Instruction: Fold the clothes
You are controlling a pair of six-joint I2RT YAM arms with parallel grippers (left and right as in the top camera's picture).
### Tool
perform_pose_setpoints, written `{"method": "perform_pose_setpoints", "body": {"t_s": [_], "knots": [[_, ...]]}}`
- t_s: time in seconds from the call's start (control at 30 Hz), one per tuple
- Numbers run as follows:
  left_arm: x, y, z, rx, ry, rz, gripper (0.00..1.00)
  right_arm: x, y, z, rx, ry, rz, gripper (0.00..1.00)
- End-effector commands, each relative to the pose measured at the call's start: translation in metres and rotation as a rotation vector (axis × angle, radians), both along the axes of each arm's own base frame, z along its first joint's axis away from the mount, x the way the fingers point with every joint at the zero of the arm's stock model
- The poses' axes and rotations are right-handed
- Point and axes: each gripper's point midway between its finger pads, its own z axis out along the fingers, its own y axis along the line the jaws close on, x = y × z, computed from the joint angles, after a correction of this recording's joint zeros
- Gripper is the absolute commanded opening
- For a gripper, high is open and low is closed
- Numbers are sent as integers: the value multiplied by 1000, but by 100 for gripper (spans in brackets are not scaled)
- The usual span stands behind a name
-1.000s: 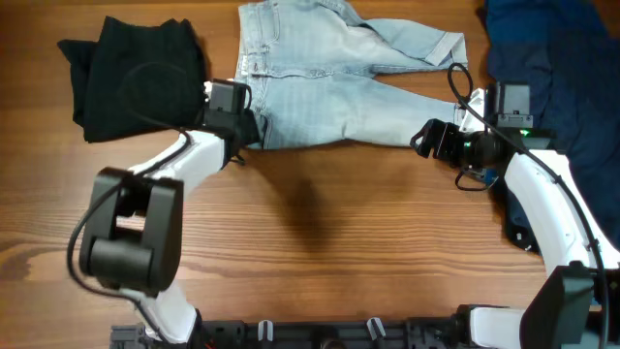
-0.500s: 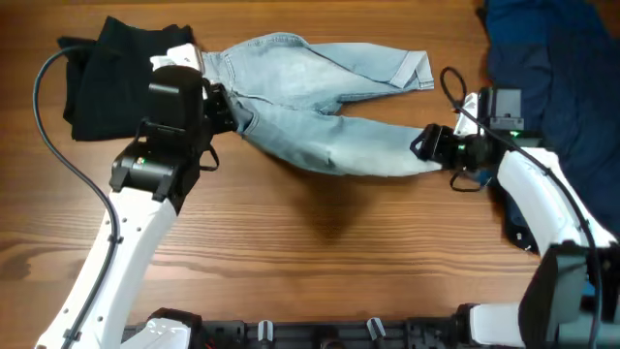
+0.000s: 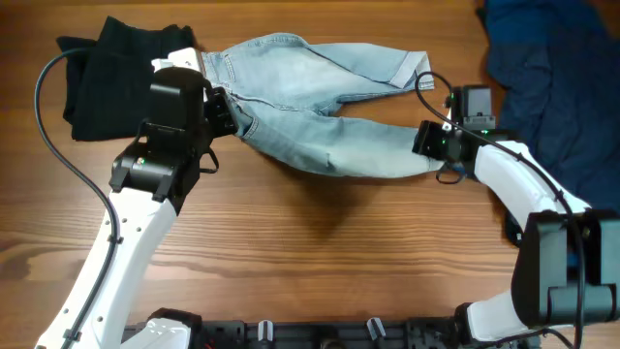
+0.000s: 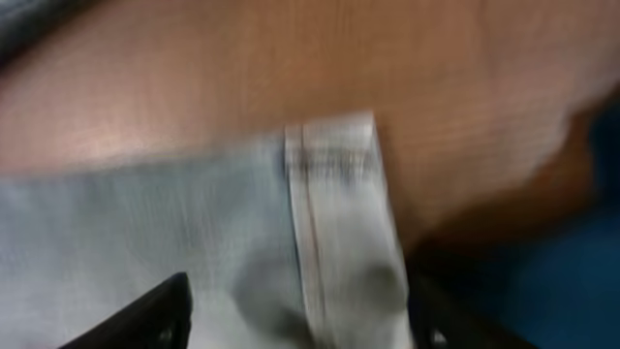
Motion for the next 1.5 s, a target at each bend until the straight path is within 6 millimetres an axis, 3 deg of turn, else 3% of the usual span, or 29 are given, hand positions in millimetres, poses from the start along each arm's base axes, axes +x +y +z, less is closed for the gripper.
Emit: {"method": "perform_pose_setpoints", "body": {"t_s": [0.0, 0.13, 0.27, 0.37, 0.4, 0.43, 0.47, 0.67, 0.7, 0.8, 0.9, 1.03, 1.13, 1.27, 1.4, 1.47], "knots": [[1, 2, 13, 1, -34, 4, 4, 2, -10, -15, -64, 18, -15, 68], [1, 2, 13, 0, -34, 4, 4, -6, -9, -43, -60, 94, -9, 64], [1, 2, 13, 0, -34, 4, 4, -1, -1, -44, -18, 79, 8, 56], [1, 2, 13, 0, -34, 4, 4, 5, -1, -33, -17, 40, 8, 32], [1, 2, 13, 0, -34, 4, 4, 9, -1, -24, -16, 25, 7, 25], [1, 2, 13, 0, -34, 4, 4, 13, -1, -14, -16, 8, 7, 7], [1, 2, 13, 0, -34, 4, 4, 19, 0, -3, -15, -13, 8, 4], [0, 2, 11, 2, -27, 4, 4, 49, 1, 105, -5, -273, 5, 4], [0, 2, 11, 3, -25, 4, 4, 48, 1, 133, -3, -330, 4, 4], [-1, 2, 10, 4, -19, 4, 4, 37, 0, 170, 0, -391, 3, 4], [-2, 2, 9, 4, -15, 4, 4, 4, -4, 188, 1, -370, -32, 4], [-2, 2, 9, 4, -15, 4, 4, -36, -11, 169, -10, -214, -79, 4], [-2, 2, 9, 5, -14, 4, 4, -40, -19, 155, -49, -155, -110, 4], [-2, 2, 8, 6, -10, 4, 4, -8, -21, 137, -84, -170, -87, 4], [-4, 3, 2, 13, 11, 7, 4, 30, -25, 92, -120, -146, -86, 4], [-4, 4, -4, 18, 32, 7, 4, 50, -41, 55, -157, -124, -127, 4]]}}
